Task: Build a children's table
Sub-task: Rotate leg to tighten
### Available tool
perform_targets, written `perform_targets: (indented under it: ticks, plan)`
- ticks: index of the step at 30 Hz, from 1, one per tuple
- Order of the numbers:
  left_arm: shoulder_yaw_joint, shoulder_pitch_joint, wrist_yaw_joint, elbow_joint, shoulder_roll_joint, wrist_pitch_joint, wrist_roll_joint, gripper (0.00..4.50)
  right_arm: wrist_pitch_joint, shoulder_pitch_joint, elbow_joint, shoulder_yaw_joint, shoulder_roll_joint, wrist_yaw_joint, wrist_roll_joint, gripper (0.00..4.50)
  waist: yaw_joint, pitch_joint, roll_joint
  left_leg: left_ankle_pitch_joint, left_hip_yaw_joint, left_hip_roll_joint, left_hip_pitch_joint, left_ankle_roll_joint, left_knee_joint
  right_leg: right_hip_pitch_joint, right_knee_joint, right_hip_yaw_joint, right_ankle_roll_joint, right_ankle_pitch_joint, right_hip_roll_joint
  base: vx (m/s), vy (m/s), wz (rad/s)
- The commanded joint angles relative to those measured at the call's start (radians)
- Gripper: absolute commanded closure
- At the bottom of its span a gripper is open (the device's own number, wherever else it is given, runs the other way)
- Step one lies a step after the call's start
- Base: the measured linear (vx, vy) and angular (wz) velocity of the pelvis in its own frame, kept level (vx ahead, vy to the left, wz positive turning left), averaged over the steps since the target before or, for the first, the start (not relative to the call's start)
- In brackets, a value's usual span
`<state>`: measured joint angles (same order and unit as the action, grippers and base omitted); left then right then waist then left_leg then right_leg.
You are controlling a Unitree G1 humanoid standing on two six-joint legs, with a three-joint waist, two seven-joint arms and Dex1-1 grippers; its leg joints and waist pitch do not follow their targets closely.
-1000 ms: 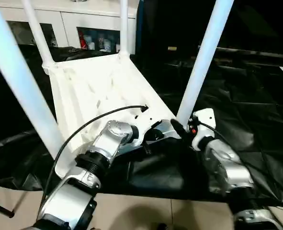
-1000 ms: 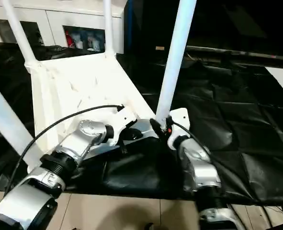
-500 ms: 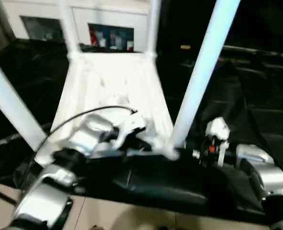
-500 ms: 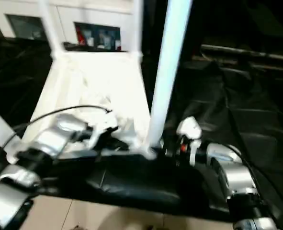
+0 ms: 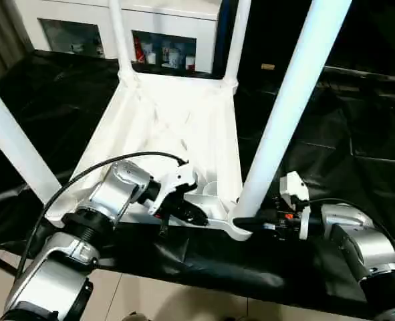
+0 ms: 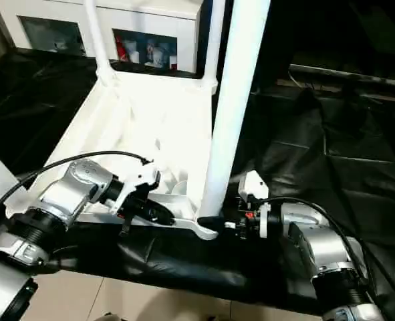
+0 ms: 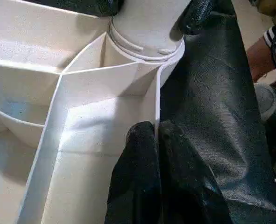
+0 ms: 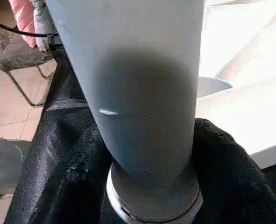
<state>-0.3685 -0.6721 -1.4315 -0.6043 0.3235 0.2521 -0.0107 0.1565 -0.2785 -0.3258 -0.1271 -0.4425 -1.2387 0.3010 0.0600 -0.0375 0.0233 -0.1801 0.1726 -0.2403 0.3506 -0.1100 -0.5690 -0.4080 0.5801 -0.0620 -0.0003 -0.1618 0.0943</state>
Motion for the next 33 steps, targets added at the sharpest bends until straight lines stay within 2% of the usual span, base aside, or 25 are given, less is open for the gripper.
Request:
perform_targets:
  ticks: [1,5,7,8,9,10,12,14,15,16,18,21,22,23,25,26,27,28,30,31,32,33]
  plan:
    - [-0.014,0.002,0.026,-0.005,-0.025,-0.01,-0.002,4.5,0.016,0.002,0.001,0.008,0.009,0.015,0.013,2.29,-0.002,0.058,0.003,-0.193,0.021,0.014,0.0,0.069,0.059,0.057,-0.047,0.027,-0.247,-0.149,0.024,0.0,0.0,0.0]
    - [0.024,-0.025,0.193,-0.073,-0.074,-0.042,-0.031,4.5,-0.012,-0.007,-0.067,0.026,0.051,0.162,-0.045,2.38,-0.004,0.054,0.004,-0.237,0.022,0.017,-0.003,0.055,0.06,0.051,-0.058,0.026,-0.229,-0.221,0.023,0.0,0.0,0.0]
    - [0.035,-0.034,0.247,-0.096,-0.09,-0.049,-0.038,4.5,-0.021,-0.014,-0.095,0.037,0.067,0.21,-0.057,2.42,-0.008,0.051,0.005,-0.276,0.019,0.018,-0.001,0.038,0.064,0.052,-0.068,0.022,-0.196,-0.319,0.025,0.0,0.0,0.0]
    - [0.058,-0.054,0.369,-0.144,-0.128,-0.057,-0.052,4.5,-0.021,-0.03,-0.148,0.061,0.109,0.338,-0.081,2.42,-0.009,0.051,0.006,-0.28,0.018,0.019,-0.002,0.03,0.063,0.05,-0.073,0.022,-0.173,-0.364,0.027,0.0,0.0,0.0]
    - [0.069,-0.065,0.434,-0.167,-0.151,-0.052,-0.057,4.5,-0.007,-0.037,-0.166,0.074,0.137,0.42,-0.094,2.46,-0.013,0.051,0.005,-0.285,0.018,0.021,-0.002,0.022,0.064,0.047,-0.075,0.021,-0.164,-0.381,0.024,0.0,0.0,0.0]
    - [0.075,-0.072,0.474,-0.18,-0.166,-0.048,-0.06,4.5,0.003,-0.041,-0.176,0.082,0.155,0.472,-0.103,2.47,-0.016,0.052,0.008,-0.279,0.014,0.024,0.001,0.01,0.065,0.051,-0.077,0.018,-0.148,-0.401,0.023,0.0,0.0,0.0]
    - [0.079,-0.076,0.517,-0.189,-0.19,-0.041,-0.062,4.5,0.016,-0.047,-0.187,0.094,0.187,0.545,-0.106,2.49,-0.029,0.05,0.007,-0.303,0.012,0.026,0.005,0.015,0.066,0.05,-0.086,0.015,-0.122,-0.451,0.023,0.0,0.0,0.0]
    - [0.078,-0.078,0.554,-0.198,-0.225,-0.038,-0.065,4.5,0.03,-0.058,-0.203,0.12,0.239,0.648,-0.112,2.49,-0.033,0.051,0.008,-0.307,0.011,0.027,0.007,0.019,0.066,0.049,-0.087,0.014,-0.115,-0.463,0.024,0.0,0.0,0.0]
    - [0.068,-0.074,0.567,-0.196,-0.255,-0.037,-0.071,4.5,0.038,-0.071,-0.222,0.143,0.286,0.728,-0.109,2.5,-0.036,0.049,0.006,-0.313,0.01,0.028,0.006,0.018,0.067,0.044,-0.092,0.013,-0.108,-0.481,0.023,0.0,0.0,0.0]
    - [0.066,-0.073,0.567,-0.196,-0.258,-0.037,-0.072,4.5,0.038,-0.073,-0.225,0.145,0.291,0.736,-0.109,2.51,-0.04,0.05,0.006,-0.326,0.009,0.028,0.003,0.017,0.066,0.04,-0.095,0.012,-0.106,-0.492,0.023,0.0,0.0,0.0]
    - [0.054,-0.068,0.557,-0.191,-0.282,-0.039,-0.074,4.5,0.021,-0.085,-0.244,0.148,0.32,0.783,-0.118,2.51,-0.048,0.049,0.004,-0.355,0.008,0.028,0.001,0.021,0.067,0.037,-0.099,0.009,-0.105,-0.503,0.021,0.0,0.0,0.0]
    - [0.048,-0.075,0.558,-0.209,-0.303,-0.05,-0.075,4.5,-0.017,-0.074,-0.202,0.104,0.336,0.76,-0.15,2.51,-0.055,0.048,0.004,-0.379,0.006,0.028,0.002,0.027,0.068,0.038,-0.1,0.008,-0.107,-0.5,0.019,0.0,0.0,0.0]
    - [0.044,-0.077,0.554,-0.213,-0.303,-0.051,-0.075,4.5,-0.032,-0.067,-0.182,0.084,0.331,0.739,-0.16,1.95,-0.054,0.048,0.004,-0.379,0.006,0.027,0.003,0.027,0.068,0.037,-0.1,0.008,-0.106,-0.498,0.019,0.0,0.0,0.0]
    - [0.042,-0.078,0.546,-0.213,-0.297,-0.052,-0.075,4.5,-0.05,-0.062,-0.17,0.076,0.319,0.713,-0.16,1.81,-0.052,0.05,0.003,-0.374,0.008,0.026,-0.001,0.03,0.067,0.034,-0.1,0.011,-0.11,-0.481,0.02,0.0,0.0,0.0]
    - [0.042,-0.077,0.543,-0.213,-0.292,-0.053,-0.076,4.5,-0.066,-0.06,-0.165,0.073,0.312,0.703,-0.167,1.76,-0.051,0.05,0.004,-0.368,0.009,0.025,0.001,0.035,0.068,0.037,-0.096,0.013,-0.122,-0.455,0.02,0.0,0.0,0.0]
    - [0.04,-0.077,0.529,-0.212,-0.285,-0.052,-0.076,4.5,-0.083,-0.06,-0.165,0.073,0.298,0.696,-0.176,1.62,-0.052,0.05,0.002,-0.362,0.008,0.024,0.006,0.036,0.07,0.04,-0.093,0.013,-0.13,-0.433,0.02,0.0,0.0,0.0]
    - [0.04,-0.076,0.52,-0.211,-0.28,-0.051,-0.077,4.5,-0.094,-0.061,-0.167,0.073,0.29,0.694,-0.183,1.38,-0.05,0.052,0.003,-0.35,0.01,0.023,0.004,0.039,0.068,0.04,-0.09,0.016,-0.145,-0.399,0.02,0.0,0.0,0.0]
    - [0.04,-0.076,0.52,-0.211,-0.28,-0.051,-0.077,4.5,-0.094,-0.061,-0.167,0.073,0.29,0.694,-0.183,1.38,-0.049,0.052,0.002,-0.345,0.011,0.023,0.003,0.039,0.068,0.04,-0.088,0.017,-0.152,-0.385,0.02,0.0,0.0,0.0]
    - [0.036,-0.071,0.473,-0.2,-0.26,-0.048,-0.075,4.5,-0.104,-0.053,-0.145,0.065,0.248,0.612,-0.168,1.38,-0.048,0.054,0.003,-0.323,0.012,0.022,0.008,0.048,0.067,0.047,-0.079,0.018,-0.173,-0.328,0.02,0.0,0.0,0.0]
    - [0.031,-0.067,0.428,-0.189,-0.241,-0.05,-0.07,4.5,-0.098,-0.042,-0.118,0.059,0.214,0.524,-0.139,1.38,-0.048,0.054,0.003,-0.323,0.012,0.022,0.008,0.048,0.067,0.047,-0.079,0.018,-0.173,-0.328,0.02,0.0,0.0,0.0]
    - [0.031,-0.067,0.428,-0.189,-0.241,-0.05,-0.07,4.5,-0.098,-0.042,-0.118,0.059,0.213,0.522,-0.138,1.38,-0.046,0.055,0.002,-0.315,0.013,0.021,0.007,0.059,0.066,0.051,-0.077,0.019,-0.184,-0.298,0.02,0.0,0.0,0.0]
    - [0.019,-0.061,0.355,-0.17,-0.21,-0.052,-0.064,4.5,-0.091,-0.025,-0.076,0.05,0.159,0.383,-0.097,1.38,-0.042,0.059,0.004,-0.277,0.015,0.02,0.007,0.077,0.062,0.055,-0.07,0.022,-0.206,-0.232,0.021,0.0,0.0,0.0]
